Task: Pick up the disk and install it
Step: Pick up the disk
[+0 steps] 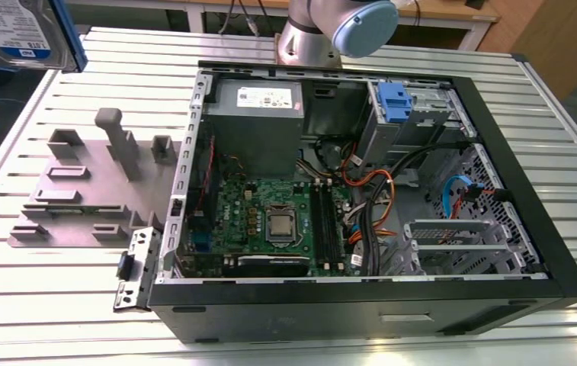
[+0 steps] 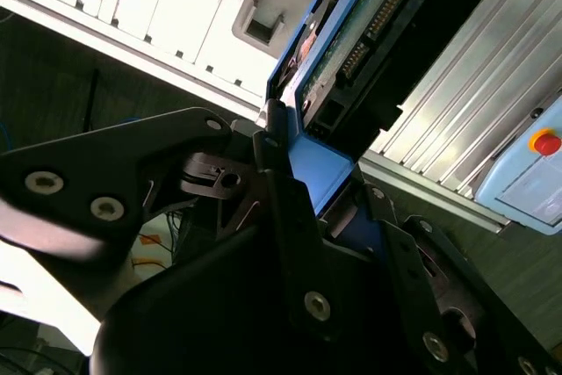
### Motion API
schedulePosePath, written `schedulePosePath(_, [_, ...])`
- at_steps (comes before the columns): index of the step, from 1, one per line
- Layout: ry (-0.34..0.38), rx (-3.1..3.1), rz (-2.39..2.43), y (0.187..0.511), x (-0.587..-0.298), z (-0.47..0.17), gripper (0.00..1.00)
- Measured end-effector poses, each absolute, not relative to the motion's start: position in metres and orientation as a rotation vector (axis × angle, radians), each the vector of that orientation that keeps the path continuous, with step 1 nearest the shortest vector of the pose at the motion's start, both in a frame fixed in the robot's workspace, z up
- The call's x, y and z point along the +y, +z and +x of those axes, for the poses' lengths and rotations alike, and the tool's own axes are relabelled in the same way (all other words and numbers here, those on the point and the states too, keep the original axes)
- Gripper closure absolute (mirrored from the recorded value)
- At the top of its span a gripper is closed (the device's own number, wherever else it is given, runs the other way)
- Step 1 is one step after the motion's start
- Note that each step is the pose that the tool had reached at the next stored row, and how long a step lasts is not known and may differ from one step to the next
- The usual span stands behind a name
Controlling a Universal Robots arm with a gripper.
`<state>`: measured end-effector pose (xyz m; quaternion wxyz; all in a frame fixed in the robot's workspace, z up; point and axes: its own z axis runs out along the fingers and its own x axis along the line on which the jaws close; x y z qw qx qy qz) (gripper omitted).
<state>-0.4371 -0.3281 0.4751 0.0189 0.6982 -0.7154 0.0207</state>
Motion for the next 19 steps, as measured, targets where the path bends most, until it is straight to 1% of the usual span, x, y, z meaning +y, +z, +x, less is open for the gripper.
schedulePosePath(19, [0.067, -2.219, 2.166, 0.481, -0.3282, -0.4371, 0.64])
